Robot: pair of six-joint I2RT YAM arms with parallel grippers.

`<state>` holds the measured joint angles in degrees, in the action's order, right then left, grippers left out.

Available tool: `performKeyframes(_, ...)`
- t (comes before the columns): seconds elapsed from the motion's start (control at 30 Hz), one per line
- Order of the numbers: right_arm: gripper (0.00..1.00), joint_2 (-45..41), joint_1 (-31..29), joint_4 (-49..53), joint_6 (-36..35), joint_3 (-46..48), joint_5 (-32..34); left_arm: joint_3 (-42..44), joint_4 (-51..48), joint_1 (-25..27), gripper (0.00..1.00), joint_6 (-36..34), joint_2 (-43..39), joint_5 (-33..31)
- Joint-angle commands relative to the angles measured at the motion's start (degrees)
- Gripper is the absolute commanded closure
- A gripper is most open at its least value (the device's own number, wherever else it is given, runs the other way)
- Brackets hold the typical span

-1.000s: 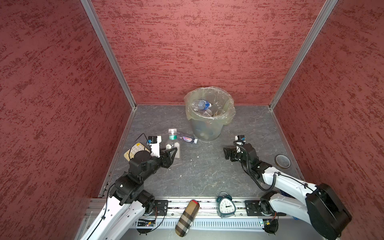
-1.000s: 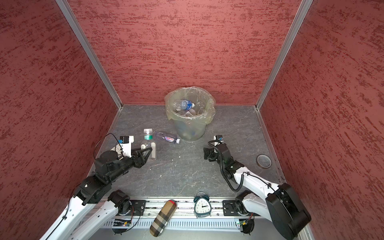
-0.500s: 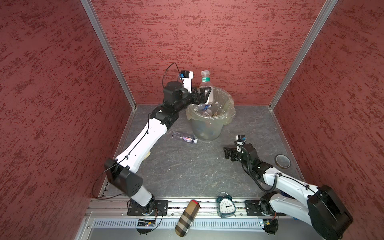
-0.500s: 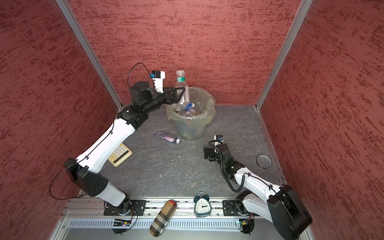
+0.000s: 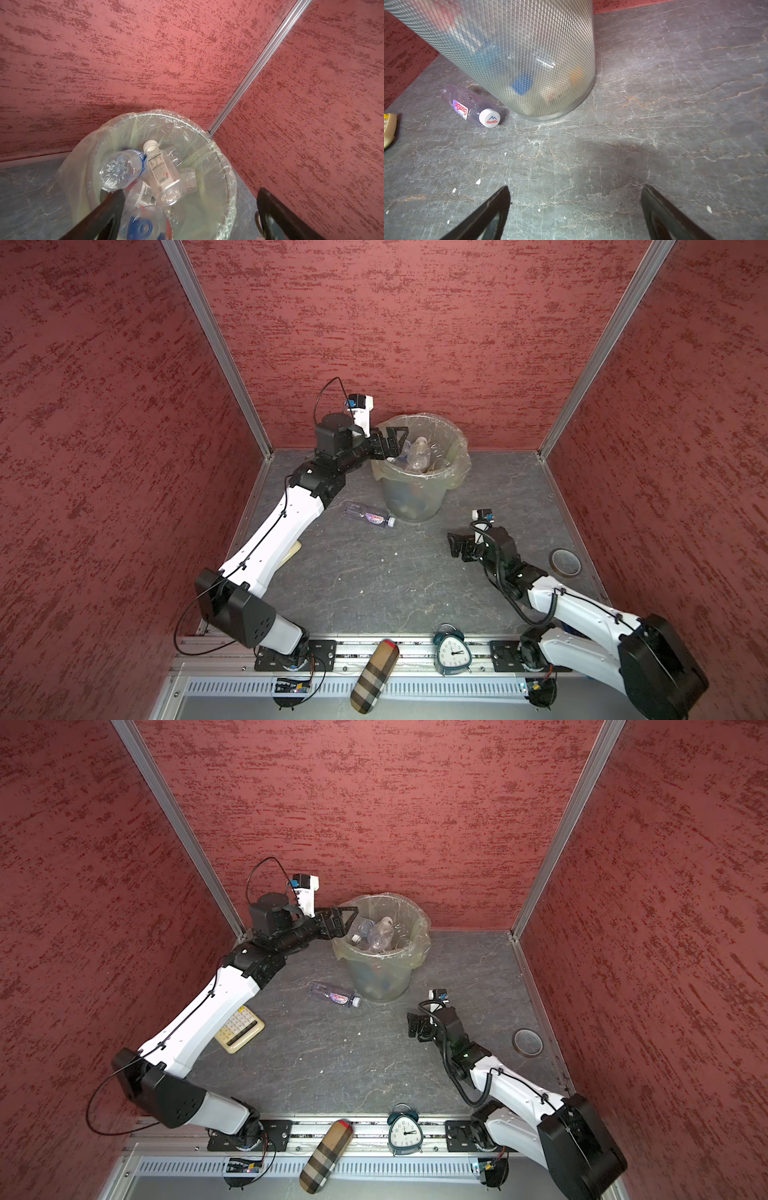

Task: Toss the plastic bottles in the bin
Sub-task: 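Carry the tea bottle with the left gripper over the bin and release, then lower the left gripper from the bin onto the purple-labelled clear bottle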

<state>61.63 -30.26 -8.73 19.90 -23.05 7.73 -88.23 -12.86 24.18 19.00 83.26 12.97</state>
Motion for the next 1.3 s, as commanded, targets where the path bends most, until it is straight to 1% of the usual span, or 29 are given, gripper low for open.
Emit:
performKeyframes(0.0,0.01,-0.15,0.02,-0.49,-0.21,-0.07,-0.03,3.49,-0.4,-2.21,0.01,0.4,-2.14,-1.09)
performKeyframes(0.1,0.01,0.07,0.03,-0.58,-0.22,-0.18,-0.1,5.63,-3.15,-4.35,0.01,3.65,-3.37,-4.07)
performKeyframes(0.23,0.01,0.07,0.03,-0.54,-0.21,-0.16,-0.05,8.97,-5.41,-7.12,0.01,8.02,-4.4,-4.62)
performKeyframes(0.37,0.01,0.01,0.02,-0.5,-0.17,-0.17,-0.15,12.79,-6.63,-8.13,0.01,10.74,-5.28,-6.01)
performKeyframes(0.5,0.02,0.16,0.01,-0.44,-0.13,-0.25,-0.14,17.33,-6.12,-9.07,0.01,14.0,-5.91,-5.28)
performKeyframes(0.57,0.02,0.42,0.03,-0.52,-0.12,-0.33,-0.17,18.9,-6.9,-9.16,0.01,15.98,-5.71,-6.04)
performKeyframes(0.67,0.01,0.69,0.05,-0.63,-0.13,-0.34,-0.23,19.22,-10.74,-9.19,0.01,19.75,-4.27,-8.7)
performKeyframes(0.83,0.02,0.86,-0.02,-0.76,-0.12,-0.33,-0.19,19.14,-13.85,-9.2,0.01,24.35,-1.83,-9.44)
performKeyframes(0.9,0.02,0.95,0.01,-0.82,-0.12,-0.38,-0.15,18.98,-16.06,-9.18,0.01,28.21,-0.97,-10.92)
performKeyframes(1.13,0.02,1.04,0.0,-0.85,-0.08,-0.43,-0.06,18.73,-18.84,-9.16,0.01,36.6,2.84,-12.51)
performKeyframes(1.27,0.02,0.99,0.03,-0.85,-0.13,-0.46,0.03,17.56,-20.27,-9.24,0.01,40.0,6.75,-11.43)
